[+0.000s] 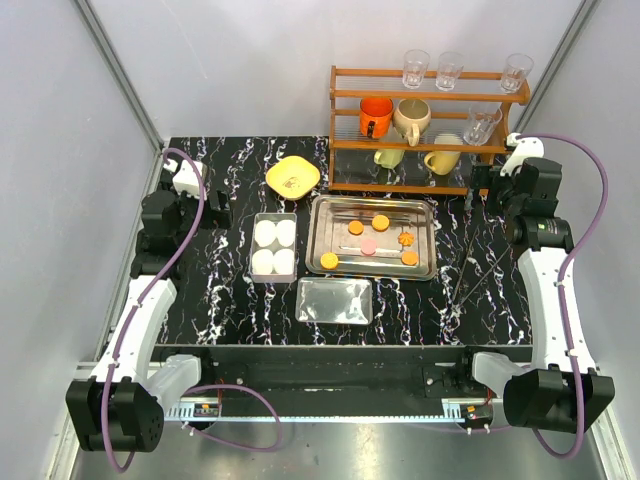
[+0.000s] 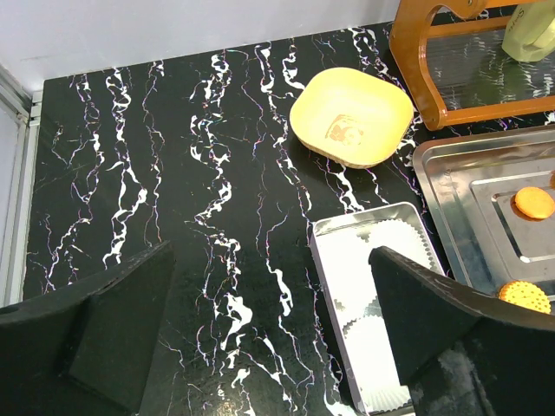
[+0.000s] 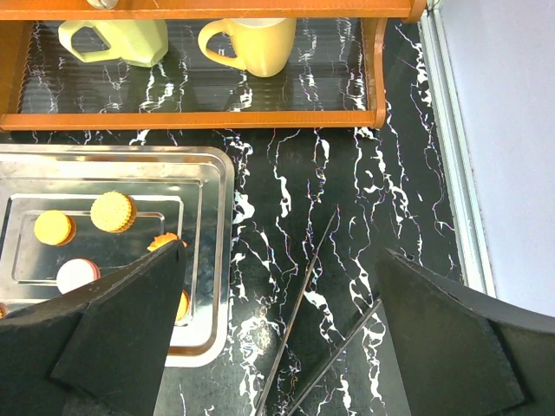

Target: Pack the cookies

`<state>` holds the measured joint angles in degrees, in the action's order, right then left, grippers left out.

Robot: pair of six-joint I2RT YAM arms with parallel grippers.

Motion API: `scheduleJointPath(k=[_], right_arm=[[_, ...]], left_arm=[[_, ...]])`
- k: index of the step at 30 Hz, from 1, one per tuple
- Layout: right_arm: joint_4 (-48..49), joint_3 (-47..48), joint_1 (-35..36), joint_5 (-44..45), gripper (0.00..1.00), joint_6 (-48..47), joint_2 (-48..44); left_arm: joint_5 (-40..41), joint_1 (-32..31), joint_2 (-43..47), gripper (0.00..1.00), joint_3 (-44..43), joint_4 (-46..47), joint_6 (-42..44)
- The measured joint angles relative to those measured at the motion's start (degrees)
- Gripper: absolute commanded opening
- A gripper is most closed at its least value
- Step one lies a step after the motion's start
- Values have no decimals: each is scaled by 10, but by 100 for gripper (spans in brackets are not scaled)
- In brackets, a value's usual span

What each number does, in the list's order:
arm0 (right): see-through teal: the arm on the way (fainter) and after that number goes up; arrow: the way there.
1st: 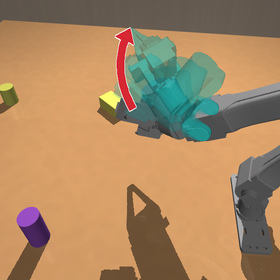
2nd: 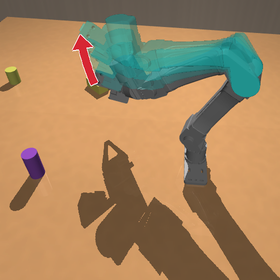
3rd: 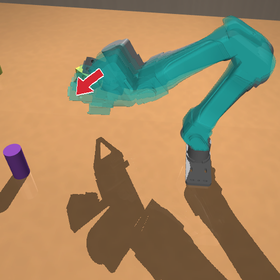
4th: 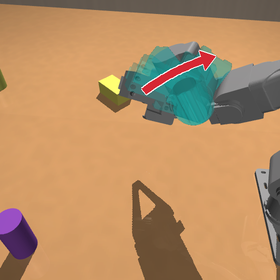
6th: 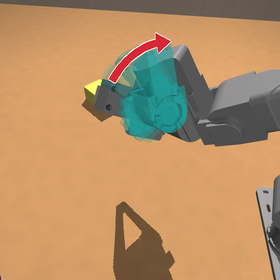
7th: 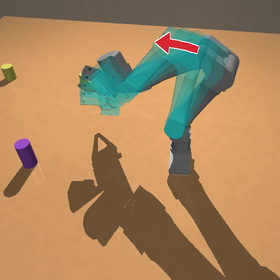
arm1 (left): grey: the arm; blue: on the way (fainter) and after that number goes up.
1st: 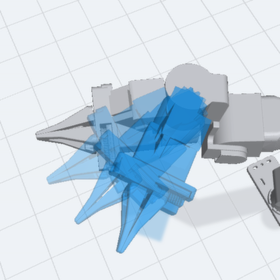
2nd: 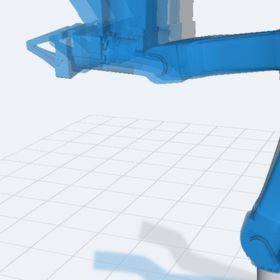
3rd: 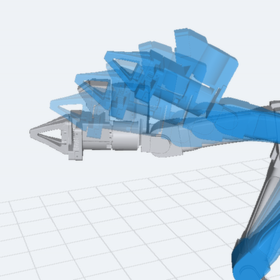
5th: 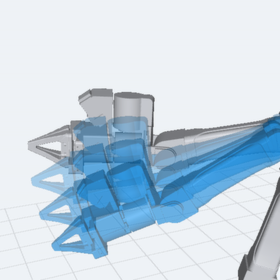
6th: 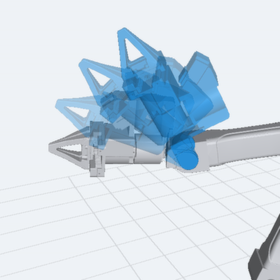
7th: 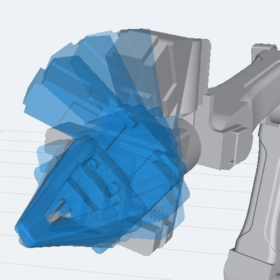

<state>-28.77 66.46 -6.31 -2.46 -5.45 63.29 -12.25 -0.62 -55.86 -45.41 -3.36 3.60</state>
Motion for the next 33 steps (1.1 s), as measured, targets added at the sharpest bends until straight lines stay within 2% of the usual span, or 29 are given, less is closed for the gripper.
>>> scheduleJointPath(k=[19,33], right_arm=[[-16,-11,0,-1,100,2,8],[-150,-29,0,21,100,-88,124]], left_arm=[[-3,0,0,99,0,0,0],[-4,0,0,99,15,6,20]])
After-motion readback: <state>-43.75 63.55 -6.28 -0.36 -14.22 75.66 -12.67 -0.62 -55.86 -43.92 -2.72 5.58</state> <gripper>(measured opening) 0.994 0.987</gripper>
